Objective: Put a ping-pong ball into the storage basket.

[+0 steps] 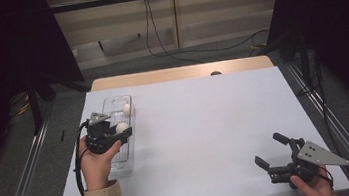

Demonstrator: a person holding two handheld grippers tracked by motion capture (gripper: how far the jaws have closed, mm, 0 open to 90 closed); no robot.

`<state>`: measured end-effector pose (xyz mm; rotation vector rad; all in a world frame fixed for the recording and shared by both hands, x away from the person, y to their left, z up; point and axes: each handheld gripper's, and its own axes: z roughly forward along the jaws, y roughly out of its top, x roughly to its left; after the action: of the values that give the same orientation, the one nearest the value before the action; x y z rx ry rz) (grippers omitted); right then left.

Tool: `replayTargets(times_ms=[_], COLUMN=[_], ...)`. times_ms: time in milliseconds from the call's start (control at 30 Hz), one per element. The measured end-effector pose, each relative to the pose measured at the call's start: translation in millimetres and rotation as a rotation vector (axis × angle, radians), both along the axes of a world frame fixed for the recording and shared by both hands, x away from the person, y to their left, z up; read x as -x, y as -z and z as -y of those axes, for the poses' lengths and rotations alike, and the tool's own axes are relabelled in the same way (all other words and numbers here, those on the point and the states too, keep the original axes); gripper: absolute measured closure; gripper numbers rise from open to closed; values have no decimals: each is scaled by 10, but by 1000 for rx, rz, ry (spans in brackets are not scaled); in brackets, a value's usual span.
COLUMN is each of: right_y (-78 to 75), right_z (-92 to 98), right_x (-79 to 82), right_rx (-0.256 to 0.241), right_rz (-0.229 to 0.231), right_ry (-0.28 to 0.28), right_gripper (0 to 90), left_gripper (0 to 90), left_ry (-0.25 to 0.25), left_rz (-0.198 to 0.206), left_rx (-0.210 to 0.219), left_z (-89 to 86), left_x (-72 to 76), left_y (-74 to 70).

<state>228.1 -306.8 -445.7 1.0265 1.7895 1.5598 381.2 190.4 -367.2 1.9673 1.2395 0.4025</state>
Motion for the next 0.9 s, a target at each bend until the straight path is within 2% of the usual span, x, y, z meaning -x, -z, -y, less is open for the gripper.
replayTargets(times_ms=[233, 567, 900], right_y=[-2, 1, 2], right_z=[7, 14, 17], right_x=[4, 5, 7], right_rx=[1, 4, 2], right_rz=[1, 2, 0], right_ry=[3, 3, 3], right_gripper=[15, 15, 15], left_gripper=[511, 511, 511], left_ry=[-21, -38, -52], left_rz=[3, 6, 28], left_rx=[-2, -26, -14], left_z=[-29, -77, -125], left_x=[-1, -17, -14], left_y=[16, 46, 68])
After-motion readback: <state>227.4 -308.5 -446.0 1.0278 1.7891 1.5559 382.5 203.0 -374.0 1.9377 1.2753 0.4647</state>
